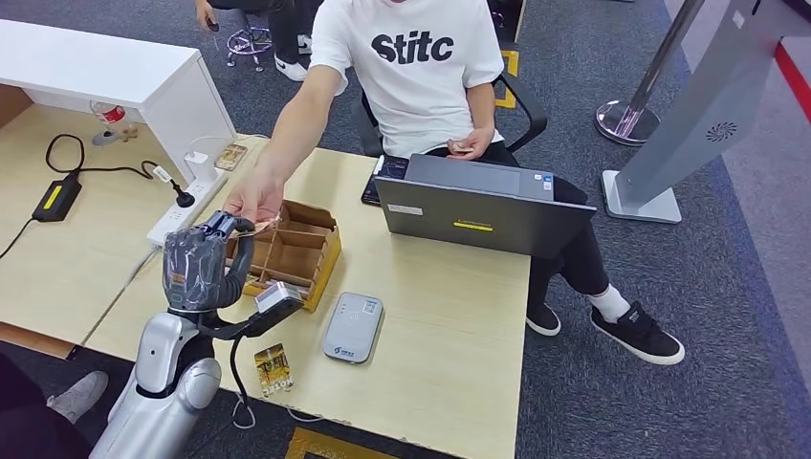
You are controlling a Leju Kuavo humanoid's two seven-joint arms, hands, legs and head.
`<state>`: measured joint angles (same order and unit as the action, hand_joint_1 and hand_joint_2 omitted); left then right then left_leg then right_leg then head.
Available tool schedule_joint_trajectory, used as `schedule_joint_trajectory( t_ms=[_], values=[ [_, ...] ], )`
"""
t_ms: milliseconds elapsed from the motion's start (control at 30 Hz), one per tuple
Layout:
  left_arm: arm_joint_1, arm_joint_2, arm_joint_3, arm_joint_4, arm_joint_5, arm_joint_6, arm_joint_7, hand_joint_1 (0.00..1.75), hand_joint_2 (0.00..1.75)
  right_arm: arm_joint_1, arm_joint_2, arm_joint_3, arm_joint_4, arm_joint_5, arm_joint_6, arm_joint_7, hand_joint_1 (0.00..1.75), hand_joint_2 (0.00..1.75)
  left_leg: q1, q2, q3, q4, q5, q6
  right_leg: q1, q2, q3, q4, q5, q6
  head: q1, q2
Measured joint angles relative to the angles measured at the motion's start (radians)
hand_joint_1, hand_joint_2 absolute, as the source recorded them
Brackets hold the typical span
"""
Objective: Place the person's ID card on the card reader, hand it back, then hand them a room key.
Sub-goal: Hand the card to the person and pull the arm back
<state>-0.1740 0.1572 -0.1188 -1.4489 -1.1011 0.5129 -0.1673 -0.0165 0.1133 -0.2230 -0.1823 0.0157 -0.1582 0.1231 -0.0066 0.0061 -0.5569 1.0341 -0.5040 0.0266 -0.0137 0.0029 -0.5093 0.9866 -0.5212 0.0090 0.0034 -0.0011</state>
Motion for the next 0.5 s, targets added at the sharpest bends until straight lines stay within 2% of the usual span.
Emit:
schedule_joint_trajectory(
  t_ms=[33, 100, 333, 500],
  values=[
    [0.002, 0.0, 0.001, 0.0, -0.001, 0.001, -0.003, 0.1, 1.75, 0.0, 0.0, 0.0, 0.0, 0.0, 0.0, 0.0, 0.0, 1.75, 0.0, 0.0, 0.0, 0.0, 0.0, 0.0, 0.0, 0.0, 0.0, 0.0, 0.0, 0.0, 0.0, 0.0],
    [0.008, -0.001, 0.002, -0.002, -0.004, 0.002, -0.01, 0.0, 1.75, 0.0, 0.0, -0.001, 0.0, 0.0, 0.0, 0.0, 0.0, 1.75, 0.0, 0.0, 0.0, 0.0, 0.0, 0.0, 0.0, 0.0, 0.0, 0.0, 0.0, 0.0, 0.0, 0.0],
    [0.054, -0.01, 0.001, -0.026, -0.043, 0.007, -0.034, 0.0, 1.75, 0.0, 0.002, -0.006, 0.0, -0.002, 0.0, 0.0, 0.0, 1.75, 0.0, 0.0, 0.0, 0.0, 0.0, 0.0, 0.0, 0.0, -0.001, 0.0, 0.0, 0.0, 0.0, 0.0],
    [0.118, -0.013, -0.019, -0.045, -0.14, -0.008, -0.035, 0.0, 1.75, 0.0, 0.007, -0.019, 0.0, -0.007, -0.001, -0.001, 0.0, 1.75, 0.0, 0.0, 0.0, 0.0, 0.0, 0.0, 0.0, 0.0, -0.001, 0.0, 0.0, 0.0, 0.0, 0.0]
  ],
)
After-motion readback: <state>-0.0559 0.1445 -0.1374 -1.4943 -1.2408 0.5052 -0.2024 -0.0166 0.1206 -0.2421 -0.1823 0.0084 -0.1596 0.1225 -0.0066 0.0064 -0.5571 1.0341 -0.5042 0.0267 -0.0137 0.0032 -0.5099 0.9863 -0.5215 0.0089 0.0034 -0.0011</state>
